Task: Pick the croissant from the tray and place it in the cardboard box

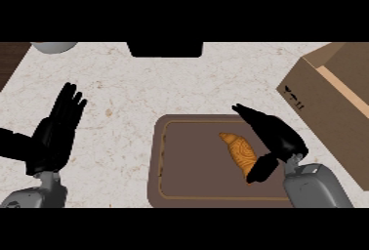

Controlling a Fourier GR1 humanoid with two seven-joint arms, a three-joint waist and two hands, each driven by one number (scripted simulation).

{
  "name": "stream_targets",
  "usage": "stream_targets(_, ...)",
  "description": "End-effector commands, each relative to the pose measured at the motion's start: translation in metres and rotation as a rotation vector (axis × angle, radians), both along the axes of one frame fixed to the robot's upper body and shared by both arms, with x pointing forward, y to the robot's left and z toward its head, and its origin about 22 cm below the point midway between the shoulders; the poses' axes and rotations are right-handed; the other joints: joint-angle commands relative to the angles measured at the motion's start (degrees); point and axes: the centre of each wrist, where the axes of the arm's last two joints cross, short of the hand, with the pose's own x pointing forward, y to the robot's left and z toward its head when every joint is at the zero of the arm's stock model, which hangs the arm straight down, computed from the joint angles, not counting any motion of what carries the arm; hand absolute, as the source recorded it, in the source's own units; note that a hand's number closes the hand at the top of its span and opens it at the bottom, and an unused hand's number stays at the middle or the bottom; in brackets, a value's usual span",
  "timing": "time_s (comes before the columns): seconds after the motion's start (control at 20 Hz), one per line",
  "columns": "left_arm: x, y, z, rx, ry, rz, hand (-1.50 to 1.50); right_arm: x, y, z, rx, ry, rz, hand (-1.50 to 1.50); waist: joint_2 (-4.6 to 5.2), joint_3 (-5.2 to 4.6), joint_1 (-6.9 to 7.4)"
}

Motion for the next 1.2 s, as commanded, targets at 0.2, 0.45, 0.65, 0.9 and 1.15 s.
stream_targets(0.2,-0.010,-0.014,0.003,0.002,0.007,-0.009,0.00,-0.010,0.016,-0.030,-0.008,0.015,0.003,-1.50,-0.01,0.02,0.07)
stream_targets(0.45,0.006,0.022,0.000,-0.001,-0.005,-0.015,0.00,-0.007,0.020,-0.036,-0.017,0.028,0.007,-1.50,0.03,0.00,-0.01)
stream_targets(0.65,0.006,-0.018,0.004,0.007,-0.001,0.006,0.00,0.010,0.015,-0.044,-0.022,0.041,0.025,-1.50,0.02,0.01,0.04)
stream_targets(0.9,0.002,0.016,0.007,-0.005,0.001,-0.008,0.00,-0.002,-0.005,-0.044,-0.033,0.016,0.025,-1.50,0.01,0.01,-0.03)
stream_targets(1.15,0.004,0.009,0.013,0.002,-0.012,-0.012,0.00,0.003,0.023,-0.047,-0.045,0.002,0.057,1.50,0.01,0.01,0.04)
